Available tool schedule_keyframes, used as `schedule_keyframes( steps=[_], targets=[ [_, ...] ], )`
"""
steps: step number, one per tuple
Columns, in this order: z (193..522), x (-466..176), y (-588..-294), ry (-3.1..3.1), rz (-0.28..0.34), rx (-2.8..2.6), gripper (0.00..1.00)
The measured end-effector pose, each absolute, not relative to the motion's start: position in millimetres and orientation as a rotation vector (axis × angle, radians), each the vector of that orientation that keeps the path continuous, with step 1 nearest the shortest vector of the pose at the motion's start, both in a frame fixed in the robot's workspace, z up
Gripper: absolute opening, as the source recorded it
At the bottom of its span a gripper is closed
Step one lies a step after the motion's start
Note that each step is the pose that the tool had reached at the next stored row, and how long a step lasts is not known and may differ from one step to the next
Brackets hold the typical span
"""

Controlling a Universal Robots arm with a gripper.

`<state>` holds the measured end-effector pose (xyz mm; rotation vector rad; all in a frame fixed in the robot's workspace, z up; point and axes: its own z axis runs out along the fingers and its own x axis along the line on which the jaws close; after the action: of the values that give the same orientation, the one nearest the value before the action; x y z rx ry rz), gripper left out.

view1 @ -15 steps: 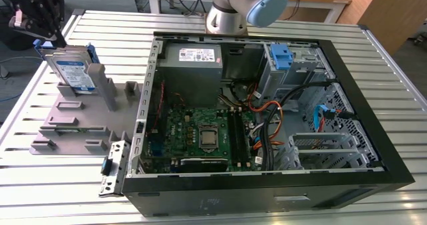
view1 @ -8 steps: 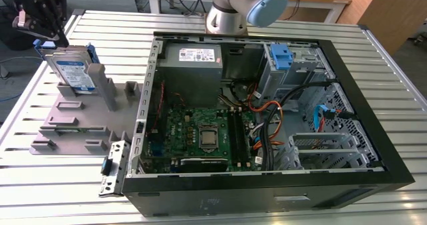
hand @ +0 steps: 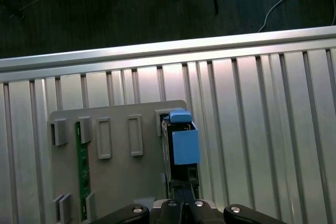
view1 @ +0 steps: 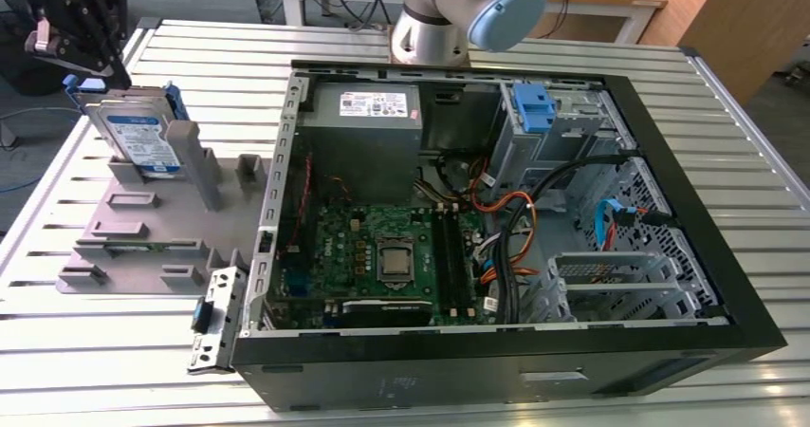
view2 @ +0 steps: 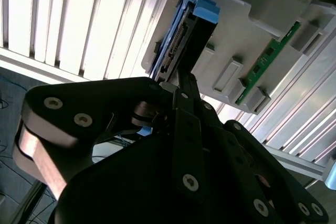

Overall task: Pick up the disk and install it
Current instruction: 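Pick up the disk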

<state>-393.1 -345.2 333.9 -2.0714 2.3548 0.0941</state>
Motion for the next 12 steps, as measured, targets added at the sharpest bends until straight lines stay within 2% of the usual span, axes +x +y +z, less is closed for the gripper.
schedule_keyframes(
  steps=[12],
  targets=[
    [333.9, -393.1, -344.9, 2.355, 0.094, -2.071, 0.11]
  ],
)
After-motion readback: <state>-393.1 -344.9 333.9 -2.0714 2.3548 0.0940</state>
